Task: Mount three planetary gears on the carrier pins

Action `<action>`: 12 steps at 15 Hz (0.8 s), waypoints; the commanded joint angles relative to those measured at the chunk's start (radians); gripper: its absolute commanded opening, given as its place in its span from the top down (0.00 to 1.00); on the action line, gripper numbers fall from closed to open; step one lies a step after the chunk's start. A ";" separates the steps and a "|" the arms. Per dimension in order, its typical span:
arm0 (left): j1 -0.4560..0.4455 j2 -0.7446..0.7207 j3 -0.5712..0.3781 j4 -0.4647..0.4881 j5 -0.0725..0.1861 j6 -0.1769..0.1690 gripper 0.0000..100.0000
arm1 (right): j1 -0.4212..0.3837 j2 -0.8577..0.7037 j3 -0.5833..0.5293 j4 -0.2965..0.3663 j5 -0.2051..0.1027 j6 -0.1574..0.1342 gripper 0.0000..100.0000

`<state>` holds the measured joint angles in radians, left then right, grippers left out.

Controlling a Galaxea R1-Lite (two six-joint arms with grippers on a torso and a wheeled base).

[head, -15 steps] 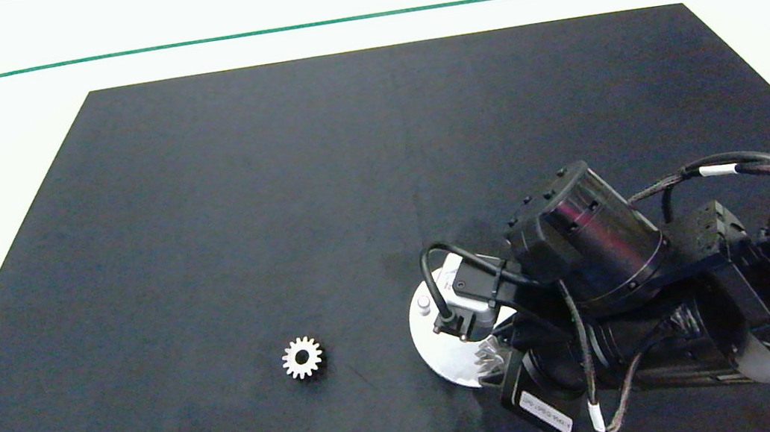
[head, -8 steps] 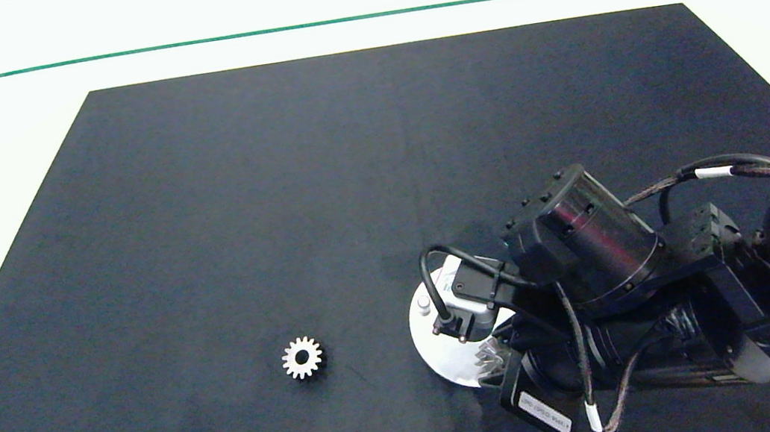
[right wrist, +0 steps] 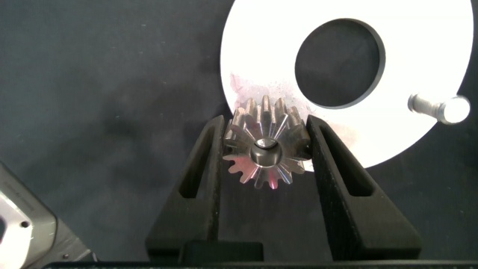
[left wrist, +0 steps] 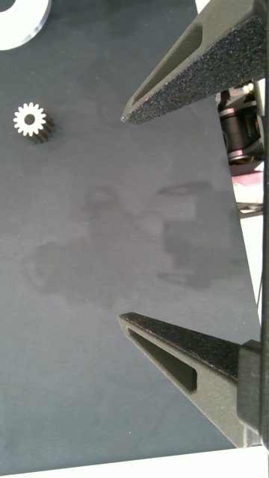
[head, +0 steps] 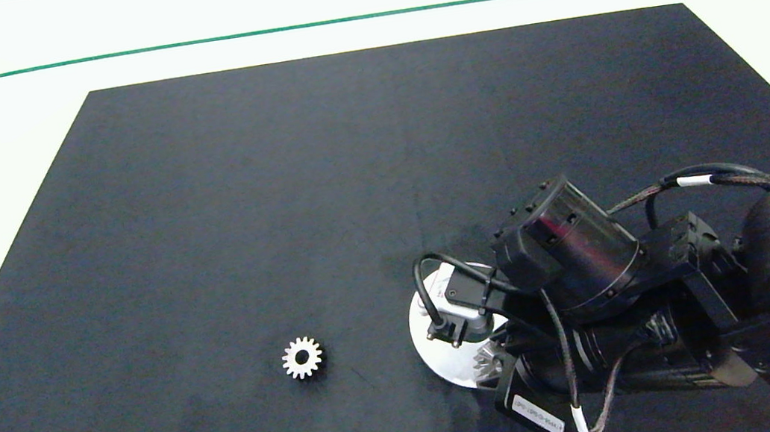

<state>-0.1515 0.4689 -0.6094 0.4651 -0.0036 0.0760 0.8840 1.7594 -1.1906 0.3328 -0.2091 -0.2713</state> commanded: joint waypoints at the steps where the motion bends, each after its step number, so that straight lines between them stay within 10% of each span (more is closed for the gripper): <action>1: 0.001 0.000 -0.001 0.003 0.001 0.001 0.00 | 0.000 0.002 -0.001 0.002 -0.004 -0.002 0.00; 9: 0.001 -0.004 -0.006 0.004 0.001 -0.001 0.00 | -0.007 -0.118 0.026 0.000 -0.018 0.018 0.00; 12: 0.001 -0.009 -0.003 0.006 0.001 -0.001 0.00 | -0.122 -0.290 0.026 0.003 -0.045 0.010 0.00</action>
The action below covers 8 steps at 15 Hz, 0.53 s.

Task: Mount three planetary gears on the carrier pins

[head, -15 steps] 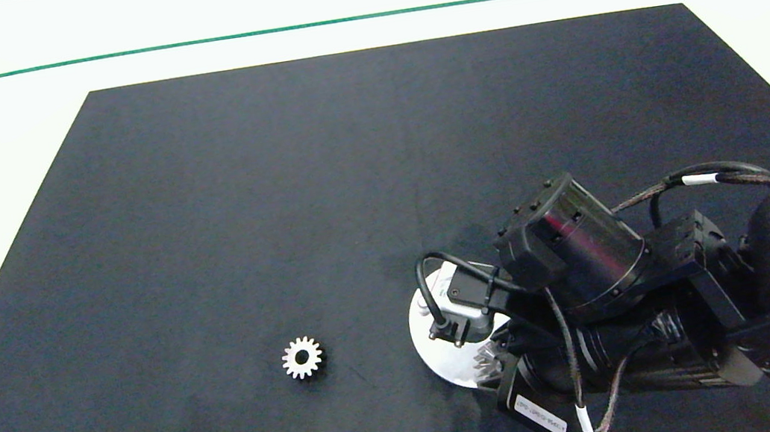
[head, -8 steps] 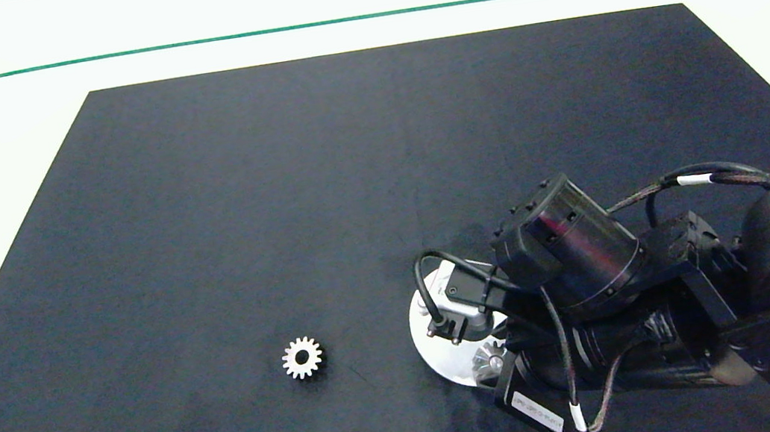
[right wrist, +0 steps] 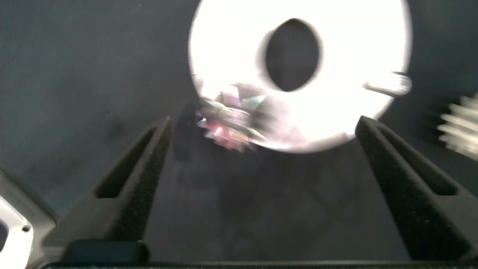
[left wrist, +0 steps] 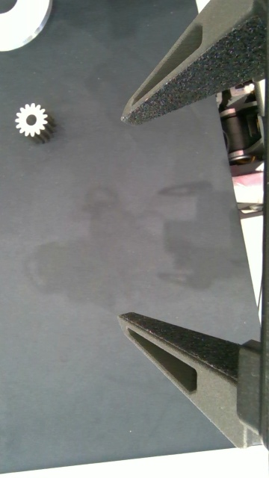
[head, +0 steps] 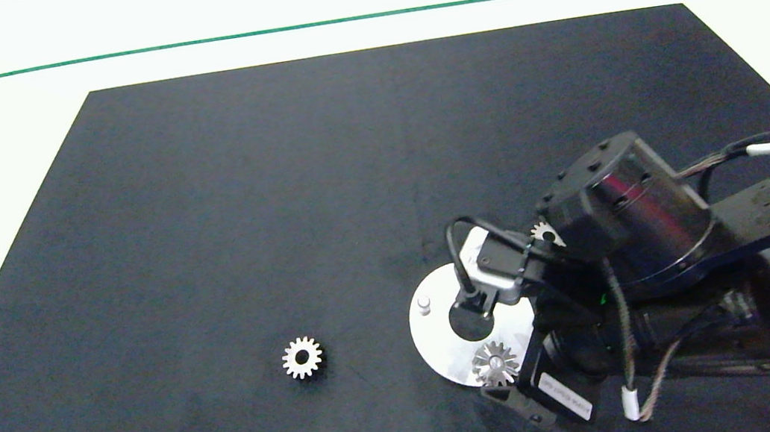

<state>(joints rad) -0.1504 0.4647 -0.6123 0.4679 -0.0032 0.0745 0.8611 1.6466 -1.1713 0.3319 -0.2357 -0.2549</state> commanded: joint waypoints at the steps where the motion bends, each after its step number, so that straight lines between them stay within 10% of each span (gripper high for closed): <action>1: 0.000 -0.004 0.000 0.002 0.000 0.001 0.00 | -0.103 -0.182 0.007 0.004 -0.019 -0.006 0.00; 3: 0.000 -0.003 0.002 0.003 0.000 0.002 0.00 | -0.297 -0.231 0.041 0.002 0.019 -0.010 0.00; 6: 0.000 -0.004 0.002 0.003 0.000 0.002 0.00 | -0.433 -0.222 0.050 0.002 0.193 -0.006 0.00; 8: 0.000 -0.004 0.002 0.003 0.000 0.001 0.00 | -0.453 -0.195 0.051 0.002 0.204 -0.006 0.00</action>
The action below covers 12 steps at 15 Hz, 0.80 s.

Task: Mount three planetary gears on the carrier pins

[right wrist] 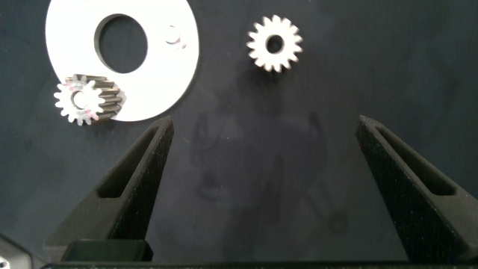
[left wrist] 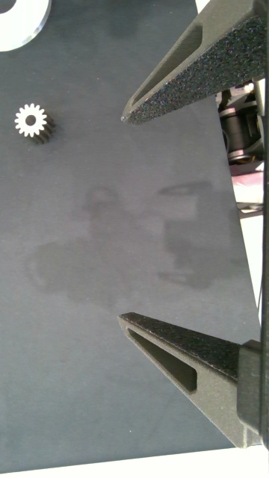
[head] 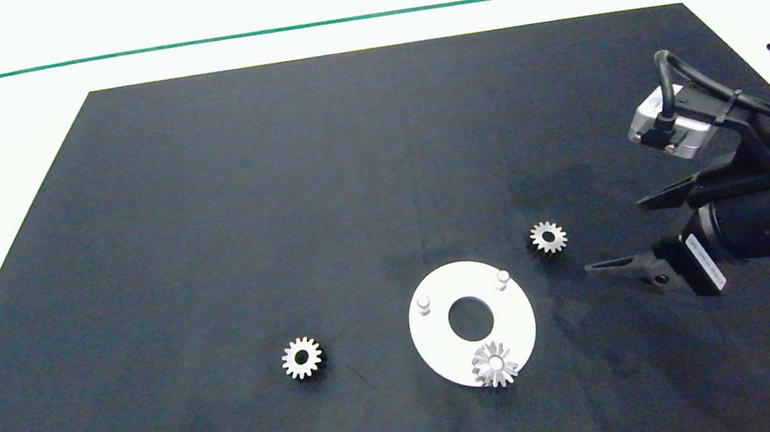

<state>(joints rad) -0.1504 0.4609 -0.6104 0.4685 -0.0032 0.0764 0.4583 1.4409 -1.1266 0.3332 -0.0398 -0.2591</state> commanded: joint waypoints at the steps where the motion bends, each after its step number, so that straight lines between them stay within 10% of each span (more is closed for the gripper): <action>1: 0.000 -0.001 0.000 0.002 0.000 0.000 0.00 | -0.050 0.027 0.005 -0.003 0.008 0.000 0.00; 12: -0.018 -0.001 -0.002 0.002 0.000 -0.001 0.00 | -0.063 0.185 -0.059 -0.056 0.015 -0.002 0.00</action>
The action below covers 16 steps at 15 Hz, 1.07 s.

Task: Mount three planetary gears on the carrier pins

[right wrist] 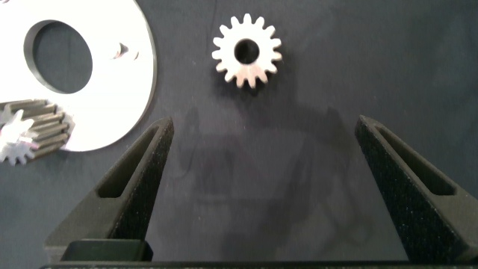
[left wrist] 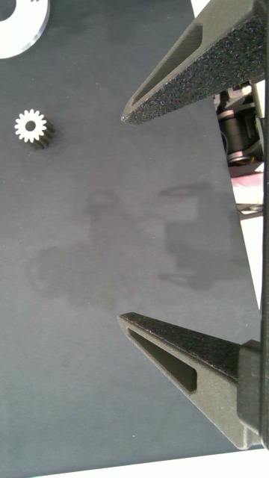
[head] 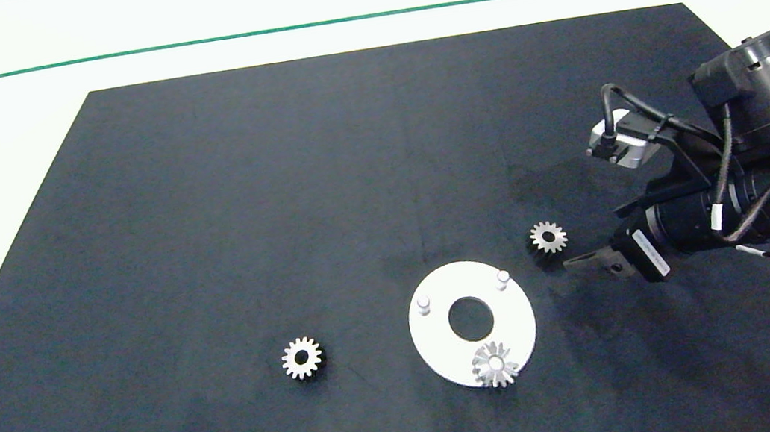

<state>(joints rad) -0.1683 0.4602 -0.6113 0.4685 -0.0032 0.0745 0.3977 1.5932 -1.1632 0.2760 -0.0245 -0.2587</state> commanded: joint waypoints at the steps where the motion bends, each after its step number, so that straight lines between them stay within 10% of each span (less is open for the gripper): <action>1: 0.000 0.000 -0.001 0.002 0.000 0.001 0.00 | -0.003 0.044 -0.032 0.002 0.000 -0.002 0.00; 16: -0.002 0.008 -0.002 0.001 0.000 0.001 0.00 | 0.024 0.143 -0.096 -0.021 0.000 -0.004 0.00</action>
<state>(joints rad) -0.1698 0.4651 -0.6128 0.4674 -0.0032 0.0749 0.4217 1.7247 -1.2547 0.2530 -0.0245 -0.2598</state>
